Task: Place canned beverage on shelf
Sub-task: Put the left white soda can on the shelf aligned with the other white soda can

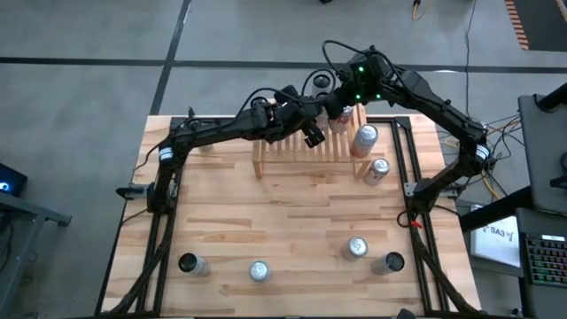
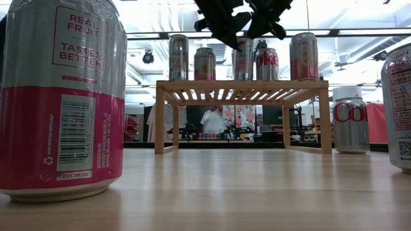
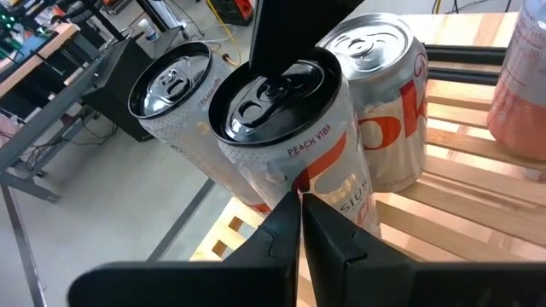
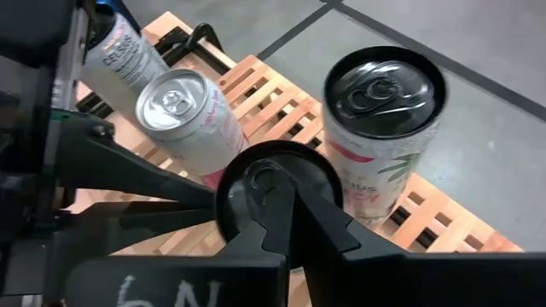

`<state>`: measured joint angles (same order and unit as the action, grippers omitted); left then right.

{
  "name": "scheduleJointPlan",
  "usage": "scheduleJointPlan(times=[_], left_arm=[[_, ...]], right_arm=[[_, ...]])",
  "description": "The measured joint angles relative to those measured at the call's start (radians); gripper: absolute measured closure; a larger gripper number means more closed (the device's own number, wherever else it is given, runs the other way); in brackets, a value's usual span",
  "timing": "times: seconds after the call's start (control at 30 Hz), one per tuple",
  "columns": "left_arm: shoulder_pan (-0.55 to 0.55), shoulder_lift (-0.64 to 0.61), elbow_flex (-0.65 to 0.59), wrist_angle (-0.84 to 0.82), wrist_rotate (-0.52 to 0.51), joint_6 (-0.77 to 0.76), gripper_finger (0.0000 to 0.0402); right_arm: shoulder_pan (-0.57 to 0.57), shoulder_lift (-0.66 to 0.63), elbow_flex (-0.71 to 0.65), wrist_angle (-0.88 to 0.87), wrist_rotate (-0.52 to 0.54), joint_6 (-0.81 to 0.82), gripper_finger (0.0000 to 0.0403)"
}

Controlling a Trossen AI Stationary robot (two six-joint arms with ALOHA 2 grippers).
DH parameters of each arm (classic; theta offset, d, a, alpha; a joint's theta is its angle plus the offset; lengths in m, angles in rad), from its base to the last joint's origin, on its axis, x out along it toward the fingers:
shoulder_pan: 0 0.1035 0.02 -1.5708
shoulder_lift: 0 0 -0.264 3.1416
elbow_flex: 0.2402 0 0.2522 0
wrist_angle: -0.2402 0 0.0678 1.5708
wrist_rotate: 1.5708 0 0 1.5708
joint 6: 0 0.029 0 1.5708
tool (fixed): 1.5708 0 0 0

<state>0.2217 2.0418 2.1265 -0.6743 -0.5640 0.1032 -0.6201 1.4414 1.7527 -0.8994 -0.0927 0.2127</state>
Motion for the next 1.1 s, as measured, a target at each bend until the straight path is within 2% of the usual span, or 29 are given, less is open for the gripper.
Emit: scheduleJointPlan(times=[0.5, 0.8, 0.97, 1.1], left_arm=[[-0.011, 0.0, 0.001, -0.031, 0.0, -0.016, 0.0402], [-0.011, 0.0, 0.001, -0.038, -0.001, -0.015, 0.0402], [-0.011, 0.0, 0.001, -0.038, -0.001, -0.015, 0.0402], [-0.011, 0.0, 0.001, -0.038, -0.002, -0.015, 0.0402]], right_arm=[[-0.048, -0.019, 0.038, -0.046, -0.005, 0.079, 0.0394], [-0.141, -0.008, 0.042, -0.075, -0.241, 0.182, 0.0394], [-0.142, 0.013, 0.042, -0.074, -0.236, 0.165, 0.0394], [-0.136, 0.028, 0.042, -0.082, -0.17, 0.144, 0.0394]])
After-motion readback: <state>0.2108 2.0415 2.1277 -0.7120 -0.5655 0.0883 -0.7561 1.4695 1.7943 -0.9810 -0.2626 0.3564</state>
